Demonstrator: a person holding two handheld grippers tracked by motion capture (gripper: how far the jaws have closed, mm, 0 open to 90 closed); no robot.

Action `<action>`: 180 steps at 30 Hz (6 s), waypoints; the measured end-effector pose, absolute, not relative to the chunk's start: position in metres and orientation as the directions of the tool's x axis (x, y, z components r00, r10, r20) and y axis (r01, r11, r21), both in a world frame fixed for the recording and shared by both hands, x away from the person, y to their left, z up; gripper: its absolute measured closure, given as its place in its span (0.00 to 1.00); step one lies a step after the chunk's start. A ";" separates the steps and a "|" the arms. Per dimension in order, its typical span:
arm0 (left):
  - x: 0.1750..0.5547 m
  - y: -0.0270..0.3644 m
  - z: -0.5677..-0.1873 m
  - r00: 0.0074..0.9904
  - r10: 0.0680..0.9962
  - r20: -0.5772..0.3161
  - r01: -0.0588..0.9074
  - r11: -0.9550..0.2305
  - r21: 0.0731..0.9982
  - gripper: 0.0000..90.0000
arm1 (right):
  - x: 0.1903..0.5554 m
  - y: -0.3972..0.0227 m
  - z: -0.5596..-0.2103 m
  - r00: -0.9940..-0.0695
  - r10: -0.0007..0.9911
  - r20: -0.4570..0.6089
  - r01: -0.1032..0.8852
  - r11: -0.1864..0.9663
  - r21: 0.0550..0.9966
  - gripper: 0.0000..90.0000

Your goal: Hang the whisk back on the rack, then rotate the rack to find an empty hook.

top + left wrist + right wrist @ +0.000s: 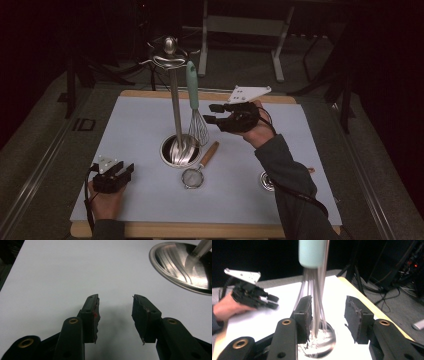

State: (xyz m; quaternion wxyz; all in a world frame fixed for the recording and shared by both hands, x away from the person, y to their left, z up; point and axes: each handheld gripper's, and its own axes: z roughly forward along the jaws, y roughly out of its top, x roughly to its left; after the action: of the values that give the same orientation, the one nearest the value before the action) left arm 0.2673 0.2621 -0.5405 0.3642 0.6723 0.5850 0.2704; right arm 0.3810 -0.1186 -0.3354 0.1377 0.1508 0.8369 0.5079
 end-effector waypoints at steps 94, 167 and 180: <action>0.286 0.135 -0.295 0.475 0.880 -0.013 -0.244 0.146 0.959 1.00 | 0.328 -0.257 -0.501 -0.630 0.773 -0.078 0.486 0.471 0.736 0.55; 0.332 0.179 -0.280 0.330 0.941 -0.072 -0.161 0.131 0.978 1.00 | 0.320 -0.274 -0.506 -0.585 0.809 -0.062 0.513 0.428 0.744 0.55; 0.321 0.183 -0.283 0.339 0.940 -0.049 -0.171 0.113 0.979 1.00 | 0.318 -0.278 -0.505 -0.577 0.814 -0.065 0.514 0.424 0.745 0.55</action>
State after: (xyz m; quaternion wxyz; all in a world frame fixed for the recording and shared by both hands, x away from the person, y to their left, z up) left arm 0.3213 0.1832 -0.2832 0.6423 0.5067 0.3792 0.4323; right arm 0.3185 -0.2776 -0.5050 0.2145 0.4069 0.8162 0.3498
